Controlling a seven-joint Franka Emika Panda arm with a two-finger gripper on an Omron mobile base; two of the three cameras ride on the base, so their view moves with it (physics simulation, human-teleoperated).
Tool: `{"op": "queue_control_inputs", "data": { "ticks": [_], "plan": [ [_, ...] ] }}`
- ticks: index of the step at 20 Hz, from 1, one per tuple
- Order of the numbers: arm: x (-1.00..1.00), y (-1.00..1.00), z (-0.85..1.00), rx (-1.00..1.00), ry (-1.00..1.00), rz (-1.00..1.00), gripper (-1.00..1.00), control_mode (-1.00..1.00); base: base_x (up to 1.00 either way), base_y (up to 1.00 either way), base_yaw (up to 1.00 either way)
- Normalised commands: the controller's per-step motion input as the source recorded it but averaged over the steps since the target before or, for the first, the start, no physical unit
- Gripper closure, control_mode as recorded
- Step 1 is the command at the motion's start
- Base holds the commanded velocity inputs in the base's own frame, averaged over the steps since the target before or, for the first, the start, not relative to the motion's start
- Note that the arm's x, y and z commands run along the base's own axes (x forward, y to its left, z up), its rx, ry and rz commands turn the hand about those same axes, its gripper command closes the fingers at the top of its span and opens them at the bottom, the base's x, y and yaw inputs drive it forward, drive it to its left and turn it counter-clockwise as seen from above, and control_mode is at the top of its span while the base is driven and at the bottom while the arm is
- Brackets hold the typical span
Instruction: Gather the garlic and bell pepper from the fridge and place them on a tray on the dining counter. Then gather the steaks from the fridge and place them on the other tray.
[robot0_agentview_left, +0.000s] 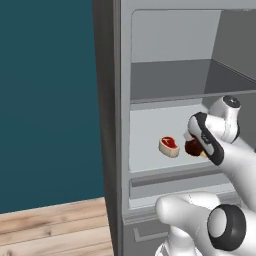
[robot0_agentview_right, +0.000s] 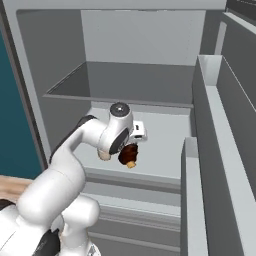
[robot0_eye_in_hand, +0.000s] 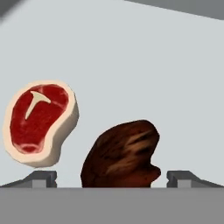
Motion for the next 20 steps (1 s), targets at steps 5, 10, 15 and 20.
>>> {"op": "queue_control_inputs", "data": {
  "ticks": [5, 10, 15, 20],
  "plan": [
    [0.06, -0.04, -0.26, 0.00, 0.09, 0.00, -1.00, -1.00, 0.00, 0.00, 0.00],
    [0.00, -0.10, -0.30, 0.00, 0.01, 0.00, -1.00, -1.00, 0.00, 0.00, 0.00],
    [0.00, -0.01, -0.41, 0.00, 0.00, 0.00, -1.00, -1.00, 0.00, 0.00, 0.00],
    [0.02, -0.02, -0.33, 0.00, 0.00, 0.00, -1.00, -1.00, 0.00, 0.00, 0.00]
  ]
}}
